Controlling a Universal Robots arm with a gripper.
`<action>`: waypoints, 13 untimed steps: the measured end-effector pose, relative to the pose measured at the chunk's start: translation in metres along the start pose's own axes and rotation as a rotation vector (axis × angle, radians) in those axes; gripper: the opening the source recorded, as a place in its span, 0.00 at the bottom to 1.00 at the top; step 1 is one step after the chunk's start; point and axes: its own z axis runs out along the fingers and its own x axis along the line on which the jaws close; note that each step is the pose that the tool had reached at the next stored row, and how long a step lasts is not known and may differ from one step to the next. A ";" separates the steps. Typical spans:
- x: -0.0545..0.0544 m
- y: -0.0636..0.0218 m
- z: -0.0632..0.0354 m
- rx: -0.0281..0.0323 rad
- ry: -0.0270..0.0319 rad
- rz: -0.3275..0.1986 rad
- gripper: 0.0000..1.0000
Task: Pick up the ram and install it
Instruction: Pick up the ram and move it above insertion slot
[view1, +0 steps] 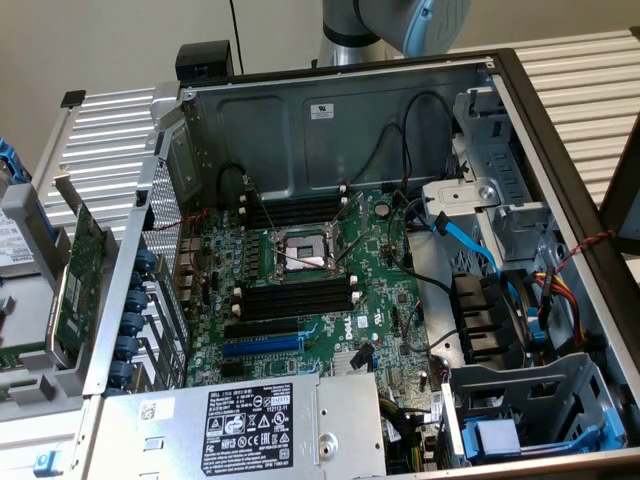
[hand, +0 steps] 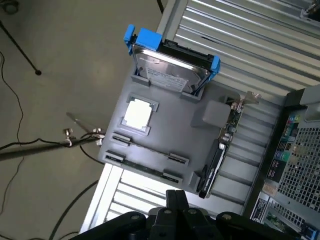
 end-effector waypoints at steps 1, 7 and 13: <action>0.000 0.0000 0.0000 -0.0004 0.0009 -0.018 0.11; 0.000 0.0000 0.0000 -0.0028 0.0063 -0.127 0.11; 0.000 0.0000 0.0000 -0.0052 0.0117 -0.236 0.11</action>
